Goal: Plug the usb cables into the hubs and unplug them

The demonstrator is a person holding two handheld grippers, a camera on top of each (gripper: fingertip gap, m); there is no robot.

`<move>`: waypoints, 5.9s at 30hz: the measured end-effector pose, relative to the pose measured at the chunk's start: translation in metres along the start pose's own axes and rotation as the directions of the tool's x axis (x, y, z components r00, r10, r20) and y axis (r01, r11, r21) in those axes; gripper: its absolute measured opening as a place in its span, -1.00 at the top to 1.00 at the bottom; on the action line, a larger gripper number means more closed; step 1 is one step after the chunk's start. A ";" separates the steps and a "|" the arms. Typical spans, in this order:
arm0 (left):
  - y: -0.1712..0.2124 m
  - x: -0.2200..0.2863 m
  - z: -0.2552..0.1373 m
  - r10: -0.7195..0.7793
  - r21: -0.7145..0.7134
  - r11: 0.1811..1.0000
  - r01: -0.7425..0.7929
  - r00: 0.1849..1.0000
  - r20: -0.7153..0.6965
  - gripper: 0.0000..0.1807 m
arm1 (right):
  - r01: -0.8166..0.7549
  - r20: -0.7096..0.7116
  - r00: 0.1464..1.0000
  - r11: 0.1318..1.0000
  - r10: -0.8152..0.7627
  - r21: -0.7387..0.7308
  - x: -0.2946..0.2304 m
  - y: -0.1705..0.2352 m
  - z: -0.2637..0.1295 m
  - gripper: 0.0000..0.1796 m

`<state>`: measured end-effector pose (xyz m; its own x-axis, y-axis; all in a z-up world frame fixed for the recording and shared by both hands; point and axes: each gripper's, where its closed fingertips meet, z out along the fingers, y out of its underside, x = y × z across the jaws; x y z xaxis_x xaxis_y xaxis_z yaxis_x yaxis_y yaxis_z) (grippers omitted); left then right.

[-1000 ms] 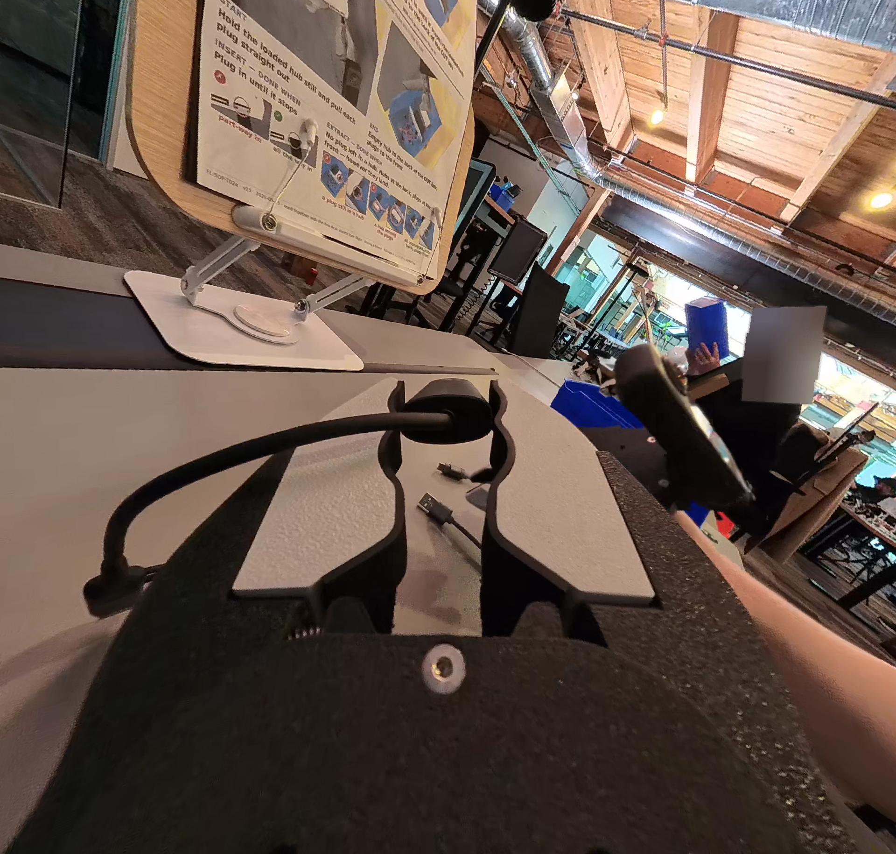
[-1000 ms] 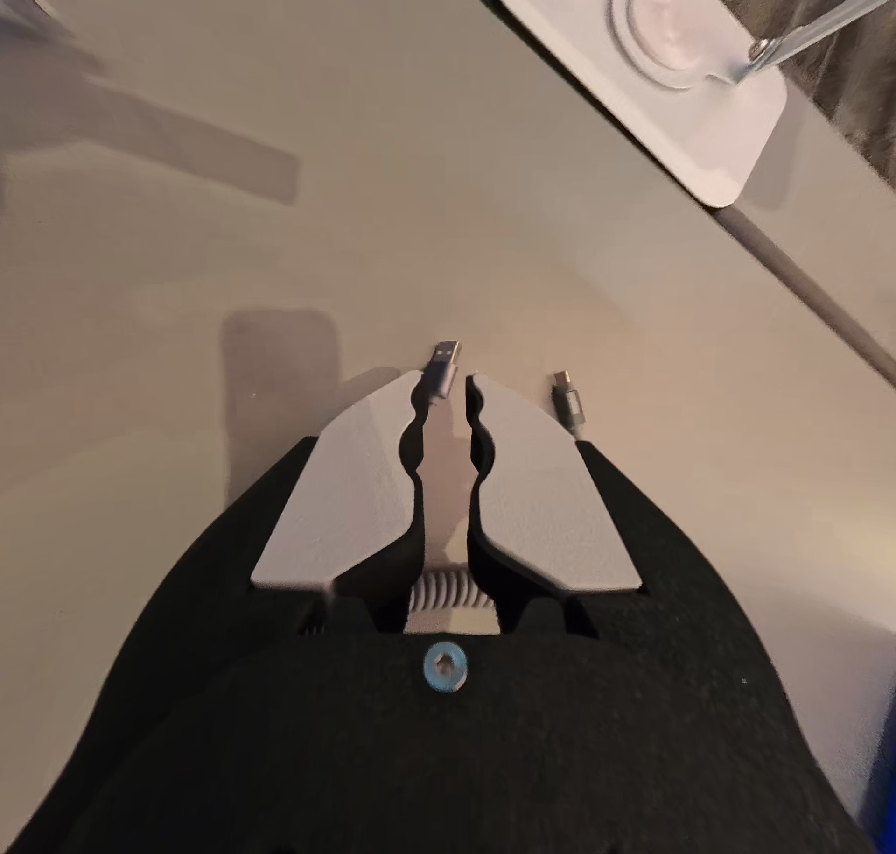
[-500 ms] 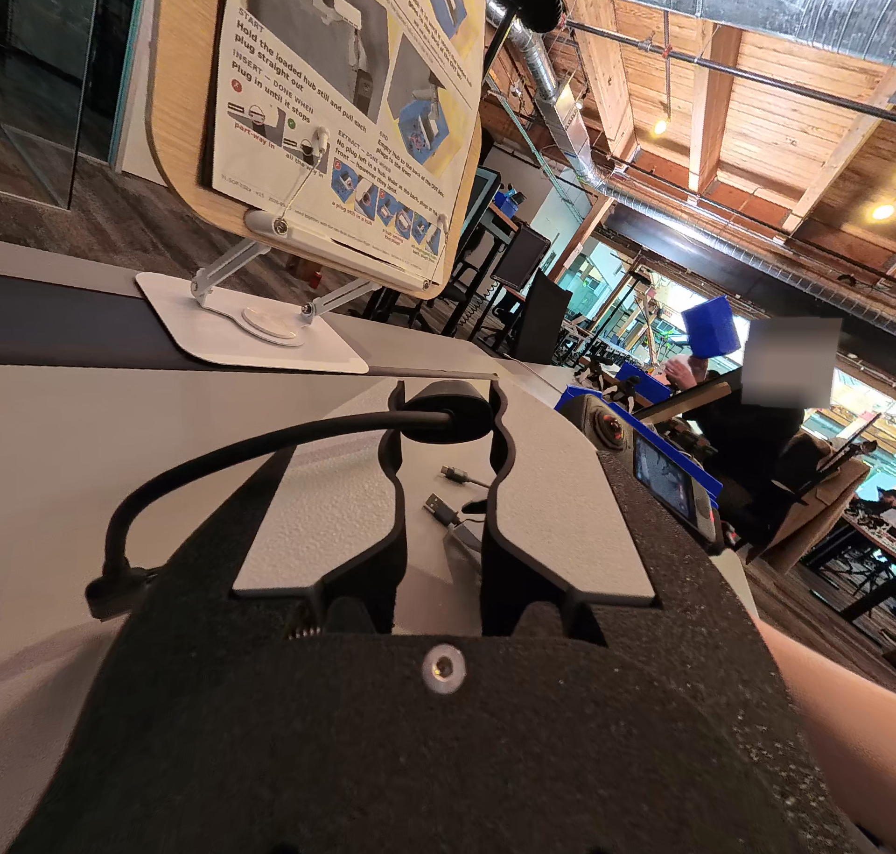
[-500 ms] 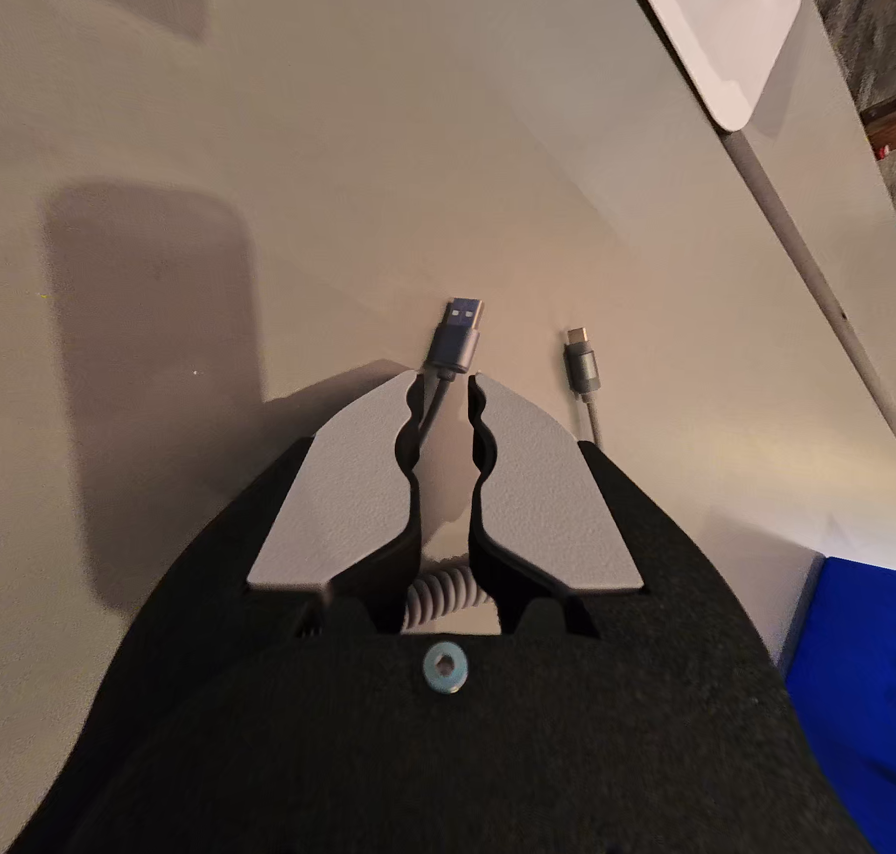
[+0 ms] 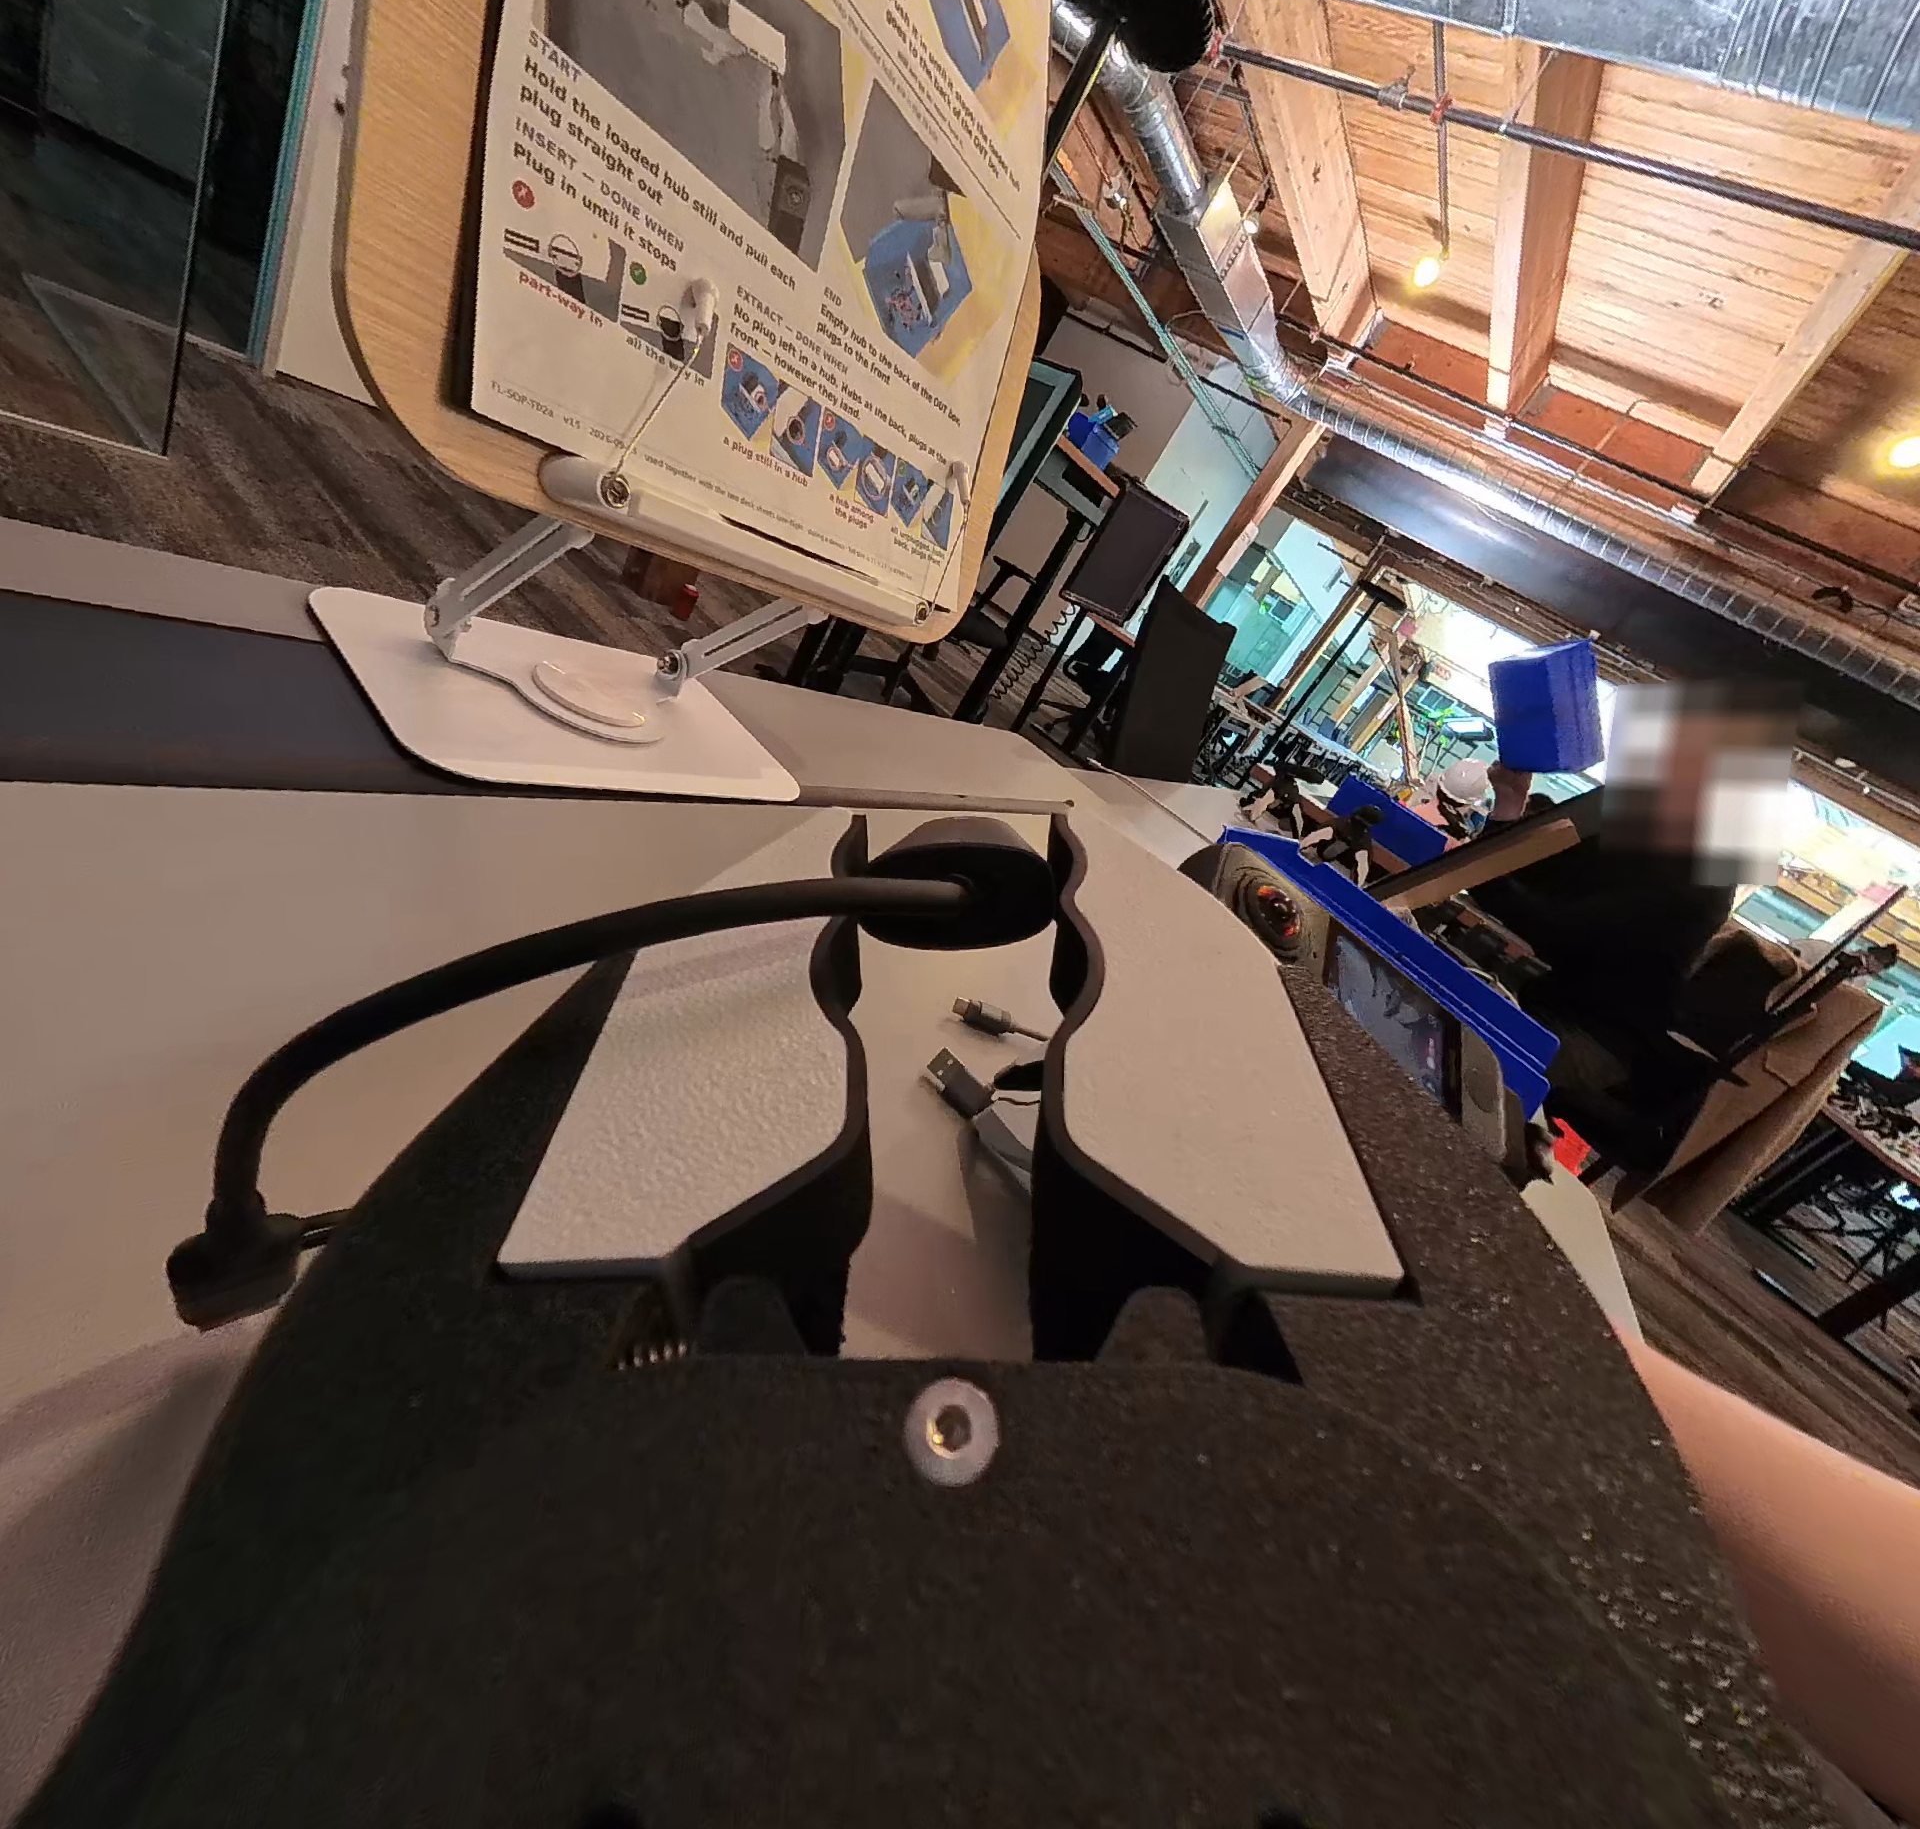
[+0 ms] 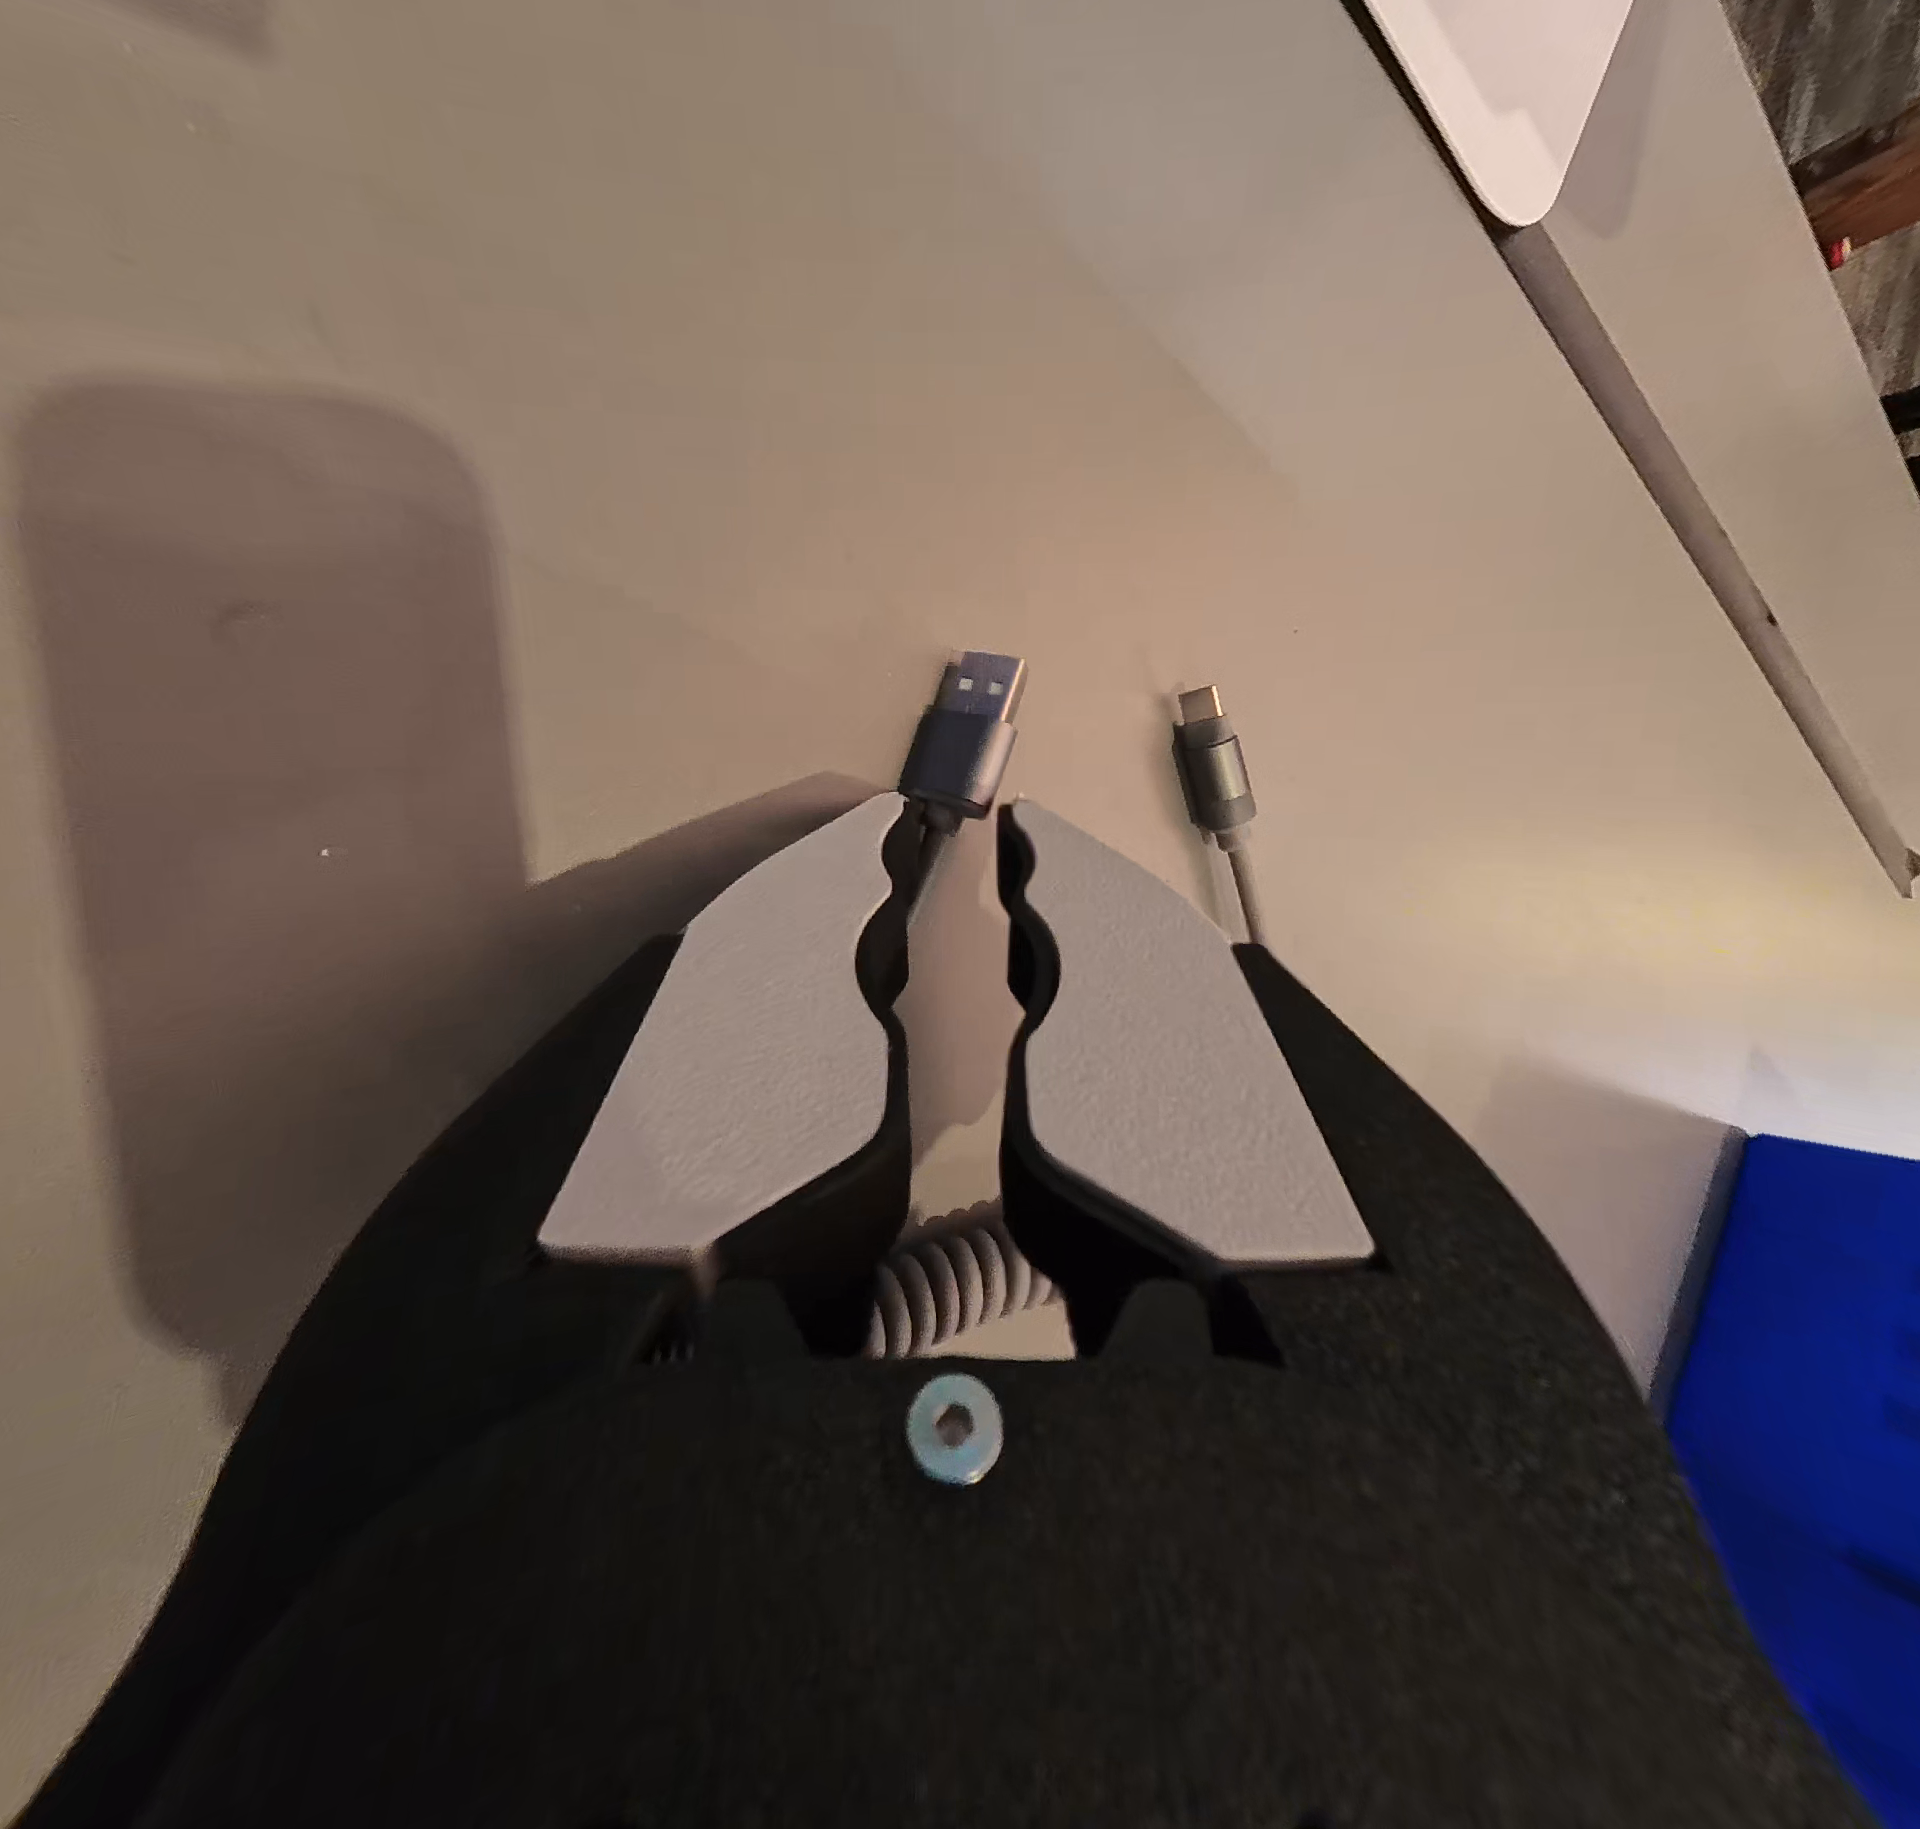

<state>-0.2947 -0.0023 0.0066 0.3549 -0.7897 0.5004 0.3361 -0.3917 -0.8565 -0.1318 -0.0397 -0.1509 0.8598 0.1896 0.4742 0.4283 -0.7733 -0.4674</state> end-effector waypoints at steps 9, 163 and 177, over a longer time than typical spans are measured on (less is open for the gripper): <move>-0.001 -0.001 -0.001 -0.006 0.003 1.000 0.006 1.000 0.000 0.64 | -0.074 0.060 0.995 0.997 0.075 -0.017 0.002 0.001 0.001 0.83; -0.007 -0.003 -0.005 -0.033 0.031 0.999 0.033 0.999 -0.003 0.64 | 0.028 0.268 0.963 0.999 -0.015 -0.045 -0.009 -0.010 -0.002 0.80; -0.005 0.003 -0.003 -0.038 0.023 0.999 0.039 0.999 -0.024 0.64 | 0.133 0.252 0.960 0.991 -0.122 -0.026 -0.006 -0.015 0.008 0.84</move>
<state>-0.2981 -0.0041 0.0123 0.3204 -0.7854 0.5296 0.3693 -0.4113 -0.8333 -0.1414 -0.0247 -0.1523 0.8432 0.4288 0.3242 0.5313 -0.7567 -0.3810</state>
